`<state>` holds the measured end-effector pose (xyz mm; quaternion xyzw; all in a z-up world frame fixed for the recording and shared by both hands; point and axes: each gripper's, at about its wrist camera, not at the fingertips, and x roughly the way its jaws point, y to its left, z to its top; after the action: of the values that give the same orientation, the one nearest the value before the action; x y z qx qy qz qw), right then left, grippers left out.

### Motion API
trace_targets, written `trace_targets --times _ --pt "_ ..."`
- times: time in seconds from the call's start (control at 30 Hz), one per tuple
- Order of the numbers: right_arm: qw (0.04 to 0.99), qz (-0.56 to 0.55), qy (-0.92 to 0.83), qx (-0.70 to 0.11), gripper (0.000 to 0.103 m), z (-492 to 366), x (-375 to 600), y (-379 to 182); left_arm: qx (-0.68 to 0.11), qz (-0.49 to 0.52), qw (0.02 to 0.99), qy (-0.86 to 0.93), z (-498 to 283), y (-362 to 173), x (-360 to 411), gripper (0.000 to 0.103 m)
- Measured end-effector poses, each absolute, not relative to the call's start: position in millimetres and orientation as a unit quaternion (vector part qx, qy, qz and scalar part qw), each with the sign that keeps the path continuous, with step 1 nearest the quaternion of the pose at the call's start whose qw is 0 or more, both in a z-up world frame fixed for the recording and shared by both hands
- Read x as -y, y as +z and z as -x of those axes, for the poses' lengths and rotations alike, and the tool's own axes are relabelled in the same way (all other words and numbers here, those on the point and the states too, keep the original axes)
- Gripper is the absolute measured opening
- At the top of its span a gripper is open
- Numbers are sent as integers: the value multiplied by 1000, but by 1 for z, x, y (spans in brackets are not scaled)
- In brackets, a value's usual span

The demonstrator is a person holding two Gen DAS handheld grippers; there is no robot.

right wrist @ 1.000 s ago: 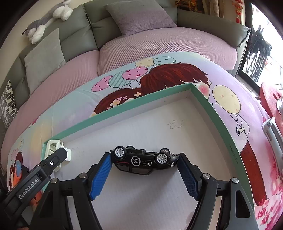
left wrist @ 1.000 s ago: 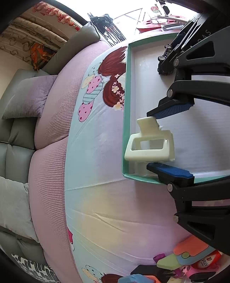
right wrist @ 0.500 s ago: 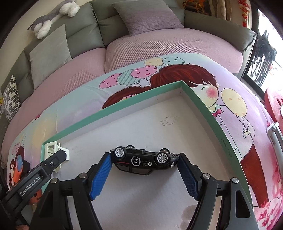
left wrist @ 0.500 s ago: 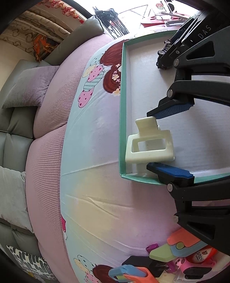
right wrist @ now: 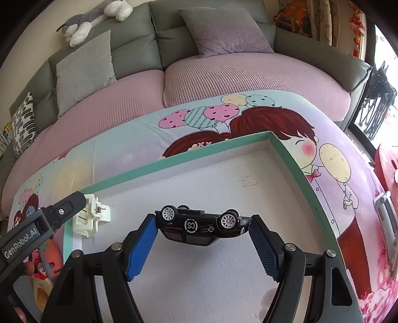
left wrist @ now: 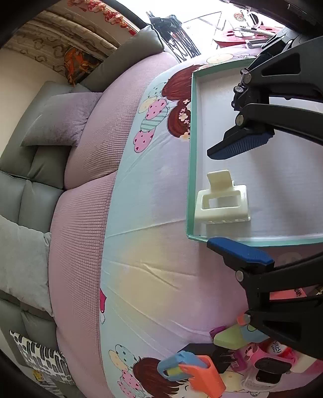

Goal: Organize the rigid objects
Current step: 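Carry the clip and car into the green tray and open both tools, then withdraw both tools from the tray back toward the pile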

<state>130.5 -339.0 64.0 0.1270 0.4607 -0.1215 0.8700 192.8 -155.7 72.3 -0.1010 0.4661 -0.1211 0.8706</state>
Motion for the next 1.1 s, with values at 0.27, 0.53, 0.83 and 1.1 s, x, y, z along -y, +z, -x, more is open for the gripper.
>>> trace_targets --times 0.27,0.53,0.83,1.1 --pt "872 -125 -138 -452 87 -129 342 65 -462 98 874 -110 -192 75 153 70" --pt "872 -140 -143 -446 103 -127 348 63 -453 101 880 -99 -193 76 149 89" --pt "875 -166 -145 -430 103 -123 355 65 -434 106 892 -68 -195 77 139 100" --pt "875 -159 -142 -434 103 -125 353 64 -426 134 893 -57 -194 79 128 100"
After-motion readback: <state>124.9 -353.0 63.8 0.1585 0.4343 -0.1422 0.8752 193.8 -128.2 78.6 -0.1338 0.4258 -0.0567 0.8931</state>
